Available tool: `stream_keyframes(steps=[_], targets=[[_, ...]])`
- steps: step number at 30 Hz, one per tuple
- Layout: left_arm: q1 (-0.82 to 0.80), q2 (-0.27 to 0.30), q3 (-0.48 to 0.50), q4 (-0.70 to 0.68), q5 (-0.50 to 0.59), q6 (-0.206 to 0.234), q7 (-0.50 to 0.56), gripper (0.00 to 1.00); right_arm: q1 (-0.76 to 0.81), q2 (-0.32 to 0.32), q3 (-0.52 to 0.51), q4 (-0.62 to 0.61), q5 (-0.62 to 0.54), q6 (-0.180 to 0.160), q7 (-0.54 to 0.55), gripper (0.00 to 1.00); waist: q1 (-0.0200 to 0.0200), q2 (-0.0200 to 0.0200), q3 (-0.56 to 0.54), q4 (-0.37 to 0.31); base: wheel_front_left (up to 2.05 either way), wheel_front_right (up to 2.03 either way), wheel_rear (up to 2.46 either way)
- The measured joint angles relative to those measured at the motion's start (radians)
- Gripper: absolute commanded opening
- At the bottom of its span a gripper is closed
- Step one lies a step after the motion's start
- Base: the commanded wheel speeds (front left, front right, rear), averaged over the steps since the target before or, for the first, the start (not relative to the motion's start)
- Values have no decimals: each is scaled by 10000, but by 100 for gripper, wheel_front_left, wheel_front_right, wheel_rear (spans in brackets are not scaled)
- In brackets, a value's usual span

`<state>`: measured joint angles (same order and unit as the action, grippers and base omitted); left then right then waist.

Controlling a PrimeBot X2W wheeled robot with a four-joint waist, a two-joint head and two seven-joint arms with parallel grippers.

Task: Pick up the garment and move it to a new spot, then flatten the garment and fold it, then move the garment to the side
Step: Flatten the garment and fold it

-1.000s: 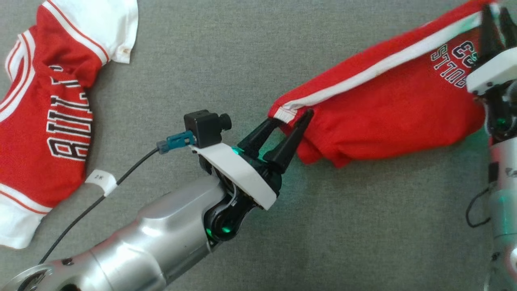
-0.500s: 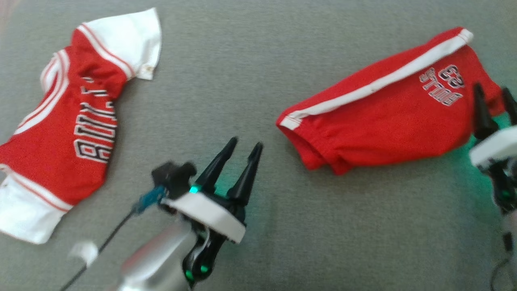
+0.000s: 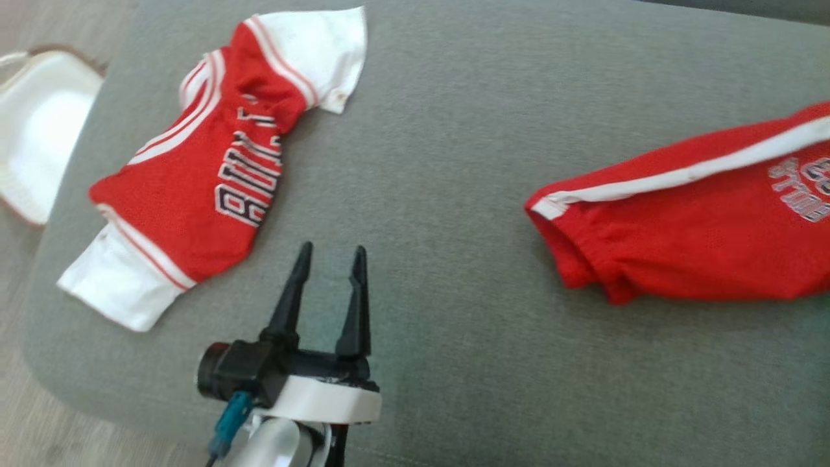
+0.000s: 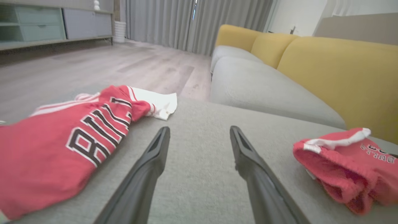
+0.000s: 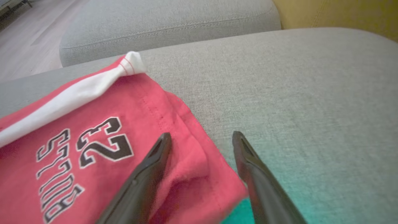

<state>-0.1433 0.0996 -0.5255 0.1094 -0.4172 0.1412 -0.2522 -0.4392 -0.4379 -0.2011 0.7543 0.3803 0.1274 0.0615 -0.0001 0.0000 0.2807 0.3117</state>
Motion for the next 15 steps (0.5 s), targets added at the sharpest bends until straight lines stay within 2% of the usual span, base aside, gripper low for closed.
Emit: stream_keyframes(steps=[6, 7, 8, 9, 15], targets=[[381, -324, 849, -560, 965, 10, -2, 100, -757, -90, -337, 930, 104, 0, 523, 100, 2, 0, 281, 372, 0, 0, 0], [453, -360, 980, -579, 1020, 4, -2, 100, -836, -92, -278, 976, 194, 0, 625, 89, 1, 0, 303, 388, 0, 0, 0], [541, -382, 1080, -579, 1078, -6, -2, 100, -871, -100, -199, 982, 278, -2, 715, 37, 1, 0, 303, 374, 0, 0, 0], [624, -397, 1126, -575, 1133, -12, -2, 100, -885, -102, -98, 984, 374, -2, 727, 0, 1, 0, 290, 337, 0, 0, 0], [755, -453, 1333, -399, 1530, -286, -2, 100, -849, 75, 73, 1337, 506, 0, 150, 0, 1, 0, 81, -290, 0, 0, 0]])
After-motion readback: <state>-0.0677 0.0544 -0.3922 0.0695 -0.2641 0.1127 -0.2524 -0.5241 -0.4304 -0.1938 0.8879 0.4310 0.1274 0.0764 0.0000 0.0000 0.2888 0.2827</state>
